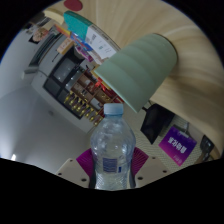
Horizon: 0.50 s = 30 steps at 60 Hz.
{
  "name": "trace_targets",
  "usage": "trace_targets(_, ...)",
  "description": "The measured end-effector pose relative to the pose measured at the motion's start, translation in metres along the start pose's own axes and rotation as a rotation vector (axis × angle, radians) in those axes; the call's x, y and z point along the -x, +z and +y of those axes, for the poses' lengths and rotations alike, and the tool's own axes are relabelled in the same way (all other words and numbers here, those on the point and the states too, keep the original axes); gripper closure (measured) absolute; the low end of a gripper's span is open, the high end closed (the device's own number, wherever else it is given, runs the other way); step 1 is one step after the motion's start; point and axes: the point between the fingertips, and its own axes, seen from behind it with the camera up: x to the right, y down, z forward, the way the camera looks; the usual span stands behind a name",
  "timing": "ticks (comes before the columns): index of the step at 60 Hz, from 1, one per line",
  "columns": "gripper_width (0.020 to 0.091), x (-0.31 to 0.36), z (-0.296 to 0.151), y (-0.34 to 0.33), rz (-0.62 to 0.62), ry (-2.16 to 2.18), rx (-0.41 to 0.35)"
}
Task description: Pour water
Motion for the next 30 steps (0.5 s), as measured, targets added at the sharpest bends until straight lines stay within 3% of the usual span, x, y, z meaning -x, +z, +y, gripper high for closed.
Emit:
trace_targets(12, 0.0647, 0.02, 0.009, -0.007, -0.038, 0.017, 0.011)
trace_targets(18, 0.0647, 0.015, 0.009, 0.001, 0.021, -0.072, 0.039)
trace_targets(30, 0.0647, 0.075, 0.029, -0.001, 0.131, -0.882, 0.127)
